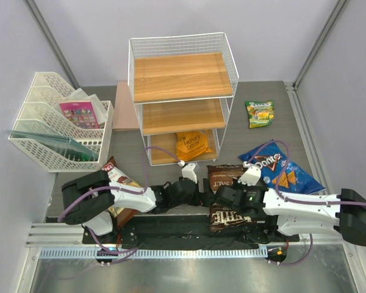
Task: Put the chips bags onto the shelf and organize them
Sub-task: Adjust the potato chip at the center of the board, then pick up the potato chip from the center of the board.
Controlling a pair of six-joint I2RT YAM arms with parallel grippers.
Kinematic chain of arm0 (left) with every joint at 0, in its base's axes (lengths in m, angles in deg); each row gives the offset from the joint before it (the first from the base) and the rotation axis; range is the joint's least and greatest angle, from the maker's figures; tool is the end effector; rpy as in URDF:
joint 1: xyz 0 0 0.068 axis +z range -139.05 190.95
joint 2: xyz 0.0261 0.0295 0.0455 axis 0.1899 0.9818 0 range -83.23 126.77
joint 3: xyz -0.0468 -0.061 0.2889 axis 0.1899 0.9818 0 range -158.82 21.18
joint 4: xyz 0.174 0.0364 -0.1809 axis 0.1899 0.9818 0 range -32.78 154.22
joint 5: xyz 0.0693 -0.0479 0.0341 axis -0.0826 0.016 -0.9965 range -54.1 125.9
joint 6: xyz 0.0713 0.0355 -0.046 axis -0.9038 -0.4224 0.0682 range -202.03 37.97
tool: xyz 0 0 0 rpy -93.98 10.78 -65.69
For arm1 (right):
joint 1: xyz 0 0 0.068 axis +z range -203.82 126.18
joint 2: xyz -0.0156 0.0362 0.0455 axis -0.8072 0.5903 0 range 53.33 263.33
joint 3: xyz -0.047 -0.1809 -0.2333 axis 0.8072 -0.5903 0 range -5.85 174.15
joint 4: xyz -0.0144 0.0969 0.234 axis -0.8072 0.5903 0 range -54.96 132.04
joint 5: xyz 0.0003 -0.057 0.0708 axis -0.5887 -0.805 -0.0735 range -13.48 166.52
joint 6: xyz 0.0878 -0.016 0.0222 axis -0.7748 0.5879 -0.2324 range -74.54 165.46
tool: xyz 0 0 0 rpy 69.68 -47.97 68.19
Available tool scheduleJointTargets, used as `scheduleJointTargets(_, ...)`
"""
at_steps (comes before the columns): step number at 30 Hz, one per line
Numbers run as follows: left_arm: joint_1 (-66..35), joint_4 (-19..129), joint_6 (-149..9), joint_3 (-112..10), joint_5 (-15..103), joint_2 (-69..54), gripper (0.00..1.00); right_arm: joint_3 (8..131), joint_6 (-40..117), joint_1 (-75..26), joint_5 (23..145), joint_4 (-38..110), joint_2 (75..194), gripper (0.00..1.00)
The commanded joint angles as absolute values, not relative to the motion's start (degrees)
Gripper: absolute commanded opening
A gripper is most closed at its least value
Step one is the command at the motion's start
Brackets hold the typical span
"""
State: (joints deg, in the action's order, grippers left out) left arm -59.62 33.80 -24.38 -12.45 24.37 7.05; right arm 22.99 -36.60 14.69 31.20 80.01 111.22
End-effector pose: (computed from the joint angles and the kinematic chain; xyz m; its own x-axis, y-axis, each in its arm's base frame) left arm 0.1258 -0.3068 0.1548 -0.8311 -0.1321 -0.5402 0.3106 0.6954 -0.6480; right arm 0.1051 0.1068 0.1705 -0.6257 0.3118 -0.7150 0.2682 0.9467 0.1782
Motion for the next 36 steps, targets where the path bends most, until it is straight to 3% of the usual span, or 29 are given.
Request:
scheduleJointTargets(1, -60.1, 33.3, -23.8, -11.9, 24.0, 8.0, 0.93, 21.2, -36.6, 14.1, 28.8, 74.8, 113.4, 0.01)
scheduleJointTargets(11, -60.1, 26.9, -23.3, -9.2, 25.8, 9.3, 0.94, 15.9, -30.3, 14.5, 37.8, 60.9, 114.2, 0.01)
scheduleJointTargets(28, -60.1, 13.5, -23.1, -9.2, 32.4, 16.8, 0.93, 19.5, -26.4, 17.3, 42.2, 58.7, 113.0, 0.01)
scheduleJointTargets(30, -60.1, 10.5, -22.8, -9.9, 33.7, 18.5, 0.91, 18.6, -27.3, 17.4, 42.0, 58.8, 112.9, 0.01)
scheduleJointTargets(36, -62.4, 6.3, -21.9, -11.3, 33.8, 22.1, 0.72, 17.3, -28.2, 17.5, 42.2, 57.9, 113.6, 0.01)
